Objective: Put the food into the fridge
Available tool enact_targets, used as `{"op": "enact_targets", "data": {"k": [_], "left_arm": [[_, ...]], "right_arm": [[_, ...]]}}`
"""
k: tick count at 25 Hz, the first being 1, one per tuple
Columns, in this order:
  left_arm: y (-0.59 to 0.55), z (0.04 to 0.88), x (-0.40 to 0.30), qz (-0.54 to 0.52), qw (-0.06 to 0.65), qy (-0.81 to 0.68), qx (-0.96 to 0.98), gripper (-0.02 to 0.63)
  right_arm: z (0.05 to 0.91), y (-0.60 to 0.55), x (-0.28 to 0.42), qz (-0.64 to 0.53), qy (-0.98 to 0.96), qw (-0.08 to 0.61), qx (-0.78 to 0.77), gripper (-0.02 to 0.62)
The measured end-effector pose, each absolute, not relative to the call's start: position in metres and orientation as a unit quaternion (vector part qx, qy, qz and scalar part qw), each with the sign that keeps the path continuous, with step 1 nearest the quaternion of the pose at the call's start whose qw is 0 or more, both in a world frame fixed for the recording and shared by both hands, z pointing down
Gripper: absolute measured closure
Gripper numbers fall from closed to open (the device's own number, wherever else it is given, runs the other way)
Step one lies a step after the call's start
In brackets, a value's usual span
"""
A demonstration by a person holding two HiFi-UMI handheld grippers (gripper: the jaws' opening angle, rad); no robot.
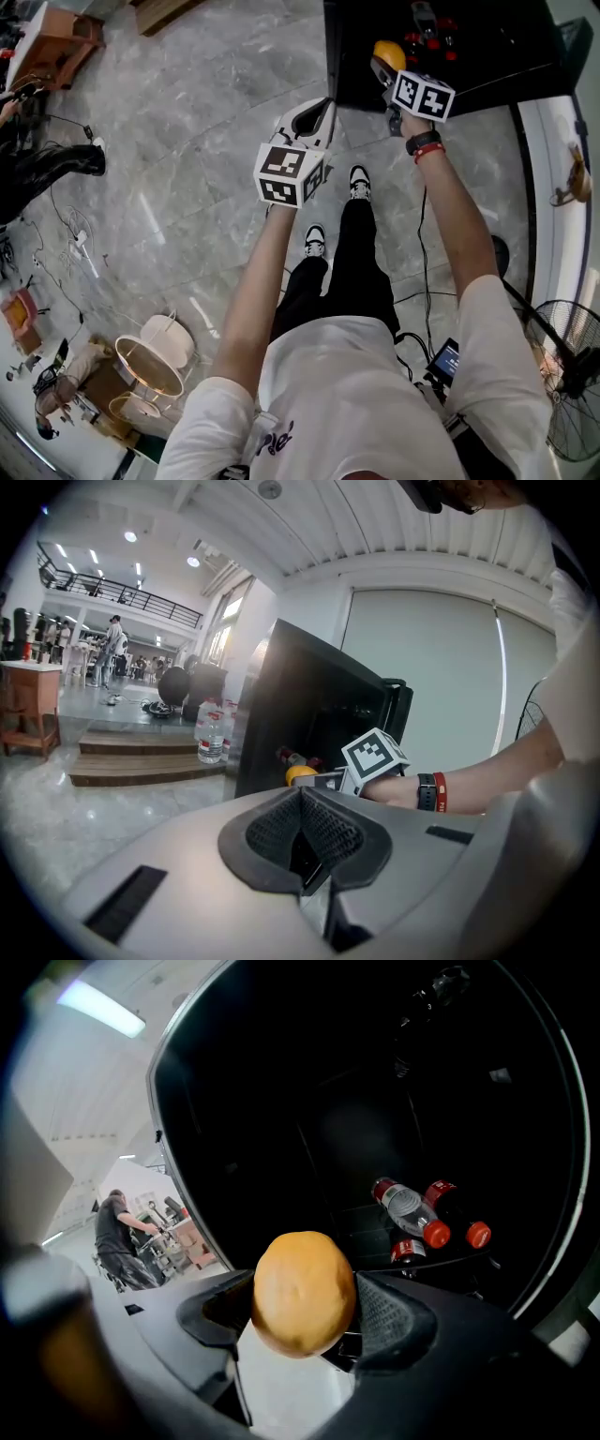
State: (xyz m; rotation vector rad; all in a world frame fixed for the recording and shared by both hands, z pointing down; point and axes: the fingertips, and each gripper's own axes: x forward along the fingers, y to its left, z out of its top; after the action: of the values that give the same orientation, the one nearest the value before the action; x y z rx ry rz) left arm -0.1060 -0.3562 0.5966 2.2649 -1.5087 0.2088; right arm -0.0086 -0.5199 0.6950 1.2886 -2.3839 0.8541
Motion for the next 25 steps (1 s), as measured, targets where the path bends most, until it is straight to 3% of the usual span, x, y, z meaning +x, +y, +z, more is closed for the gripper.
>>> {"op": "enact_targets", "data": {"k": [25], "left_arm": [[-0.395, 0.624, -0.111, 0.064, 0.207, -0.541, 0.813, 0.586]], "right_arm": [[0.723, -0.626, -0.021, 0.223, -0.834, 0.205, 0.461, 0.253]]}}
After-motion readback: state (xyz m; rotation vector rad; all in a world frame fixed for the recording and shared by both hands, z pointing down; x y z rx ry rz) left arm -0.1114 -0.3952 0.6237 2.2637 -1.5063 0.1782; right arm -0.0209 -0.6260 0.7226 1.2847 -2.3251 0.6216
